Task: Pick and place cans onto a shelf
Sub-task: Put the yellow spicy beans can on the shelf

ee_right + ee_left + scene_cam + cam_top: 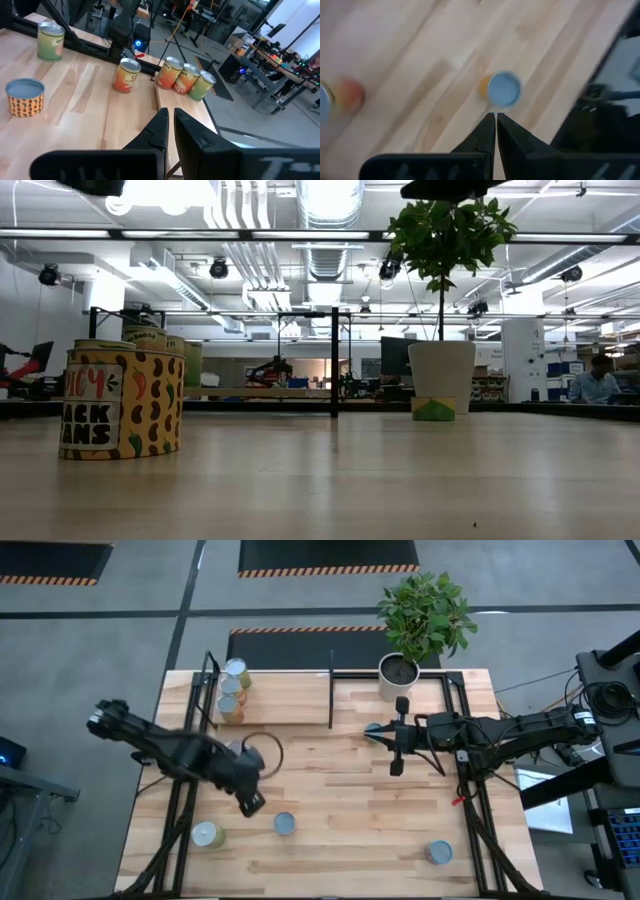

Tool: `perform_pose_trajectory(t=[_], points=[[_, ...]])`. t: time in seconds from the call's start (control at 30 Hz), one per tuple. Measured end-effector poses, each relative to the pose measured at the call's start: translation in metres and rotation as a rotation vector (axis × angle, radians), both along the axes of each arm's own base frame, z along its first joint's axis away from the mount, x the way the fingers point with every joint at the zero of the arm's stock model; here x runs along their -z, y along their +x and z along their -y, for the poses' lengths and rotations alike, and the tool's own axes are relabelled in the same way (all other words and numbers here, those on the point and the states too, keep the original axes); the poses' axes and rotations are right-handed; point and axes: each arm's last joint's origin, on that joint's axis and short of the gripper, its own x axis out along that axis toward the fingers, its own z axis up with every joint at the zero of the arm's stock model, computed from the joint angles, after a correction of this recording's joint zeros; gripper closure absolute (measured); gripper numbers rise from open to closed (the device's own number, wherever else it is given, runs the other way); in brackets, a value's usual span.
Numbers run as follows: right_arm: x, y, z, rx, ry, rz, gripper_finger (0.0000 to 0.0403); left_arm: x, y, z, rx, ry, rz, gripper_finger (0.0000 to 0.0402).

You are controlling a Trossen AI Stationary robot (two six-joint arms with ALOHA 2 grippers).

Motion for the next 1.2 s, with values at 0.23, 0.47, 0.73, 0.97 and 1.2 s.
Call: perform_pose_trajectory(t=[0.23,0.47,0.73,0.97,1.2], points=[[-0.002,0.0,0.0,-0.002,-0.006,0.02,0.0385,0.054,-0.002,0.028,-0.148,-0.168,-0.185,0.0402],[-0.004,0.001,0.0,-0.006,-0.025,0.034,0.0385,0.068,-0.001,0.066,-0.18,-0.321,-0.121,0.0402],[-0.005,0.001,0.0,-0.011,-0.055,0.042,0.0385,0.076,0.027,0.079,-0.072,-0.114,-0.021,0.0402],[-0.007,0.001,0.0,-0.017,-0.088,0.059,0.0385,0.095,0.063,0.098,0.082,0.002,-0.068,0.0401],[-0.007,0.001,0.0,-0.02,-0.109,0.055,0.0385,0.111,0.075,0.107,0.164,0.045,-0.136,0.036]])
